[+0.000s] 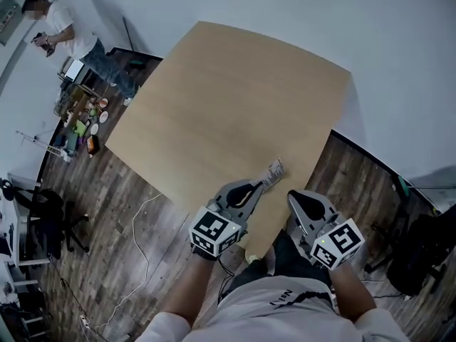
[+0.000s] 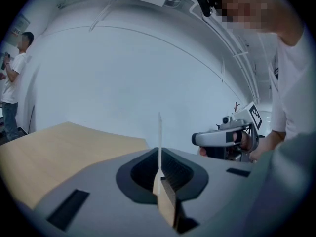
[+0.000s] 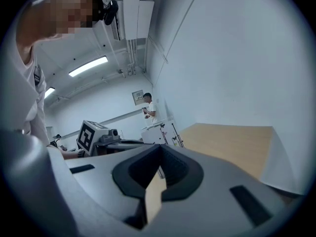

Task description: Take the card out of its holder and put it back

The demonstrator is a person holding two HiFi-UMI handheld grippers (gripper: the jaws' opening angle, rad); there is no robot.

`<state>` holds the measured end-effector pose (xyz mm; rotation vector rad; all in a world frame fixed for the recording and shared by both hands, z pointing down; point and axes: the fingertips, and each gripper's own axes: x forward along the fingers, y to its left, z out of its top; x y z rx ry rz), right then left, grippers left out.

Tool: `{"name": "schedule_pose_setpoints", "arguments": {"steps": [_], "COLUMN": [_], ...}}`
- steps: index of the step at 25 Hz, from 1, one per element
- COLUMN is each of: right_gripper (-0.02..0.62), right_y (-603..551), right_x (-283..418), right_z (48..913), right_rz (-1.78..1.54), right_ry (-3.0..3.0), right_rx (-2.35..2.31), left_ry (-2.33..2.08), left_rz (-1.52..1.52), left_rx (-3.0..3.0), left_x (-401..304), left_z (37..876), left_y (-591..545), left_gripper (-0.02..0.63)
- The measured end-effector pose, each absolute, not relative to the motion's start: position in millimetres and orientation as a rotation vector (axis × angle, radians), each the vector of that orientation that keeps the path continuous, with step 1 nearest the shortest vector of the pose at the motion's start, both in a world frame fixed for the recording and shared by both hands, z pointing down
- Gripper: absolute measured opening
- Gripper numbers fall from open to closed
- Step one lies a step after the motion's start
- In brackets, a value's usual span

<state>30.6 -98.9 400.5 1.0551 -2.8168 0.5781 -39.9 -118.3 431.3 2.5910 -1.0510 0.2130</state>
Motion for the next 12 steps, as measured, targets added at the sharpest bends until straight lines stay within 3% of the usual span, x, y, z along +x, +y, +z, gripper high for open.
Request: {"name": "schedule_pose_setpoints", "arguments": {"steps": [12], "right_gripper": [0.012], "right_y": [-80.8], "right_x": [30.9], "right_z": [344.9], "right_rz": [0.439], "right_ry": [-2.886], "right_rx": [1.079], "left_ry": [-1.023], "left_rz": [0.113], "left_rx": [2.604], "left_x": [-43.1], "left_z": [349.4], "left_y": [-86.0], "left_gripper": [0.025]}}
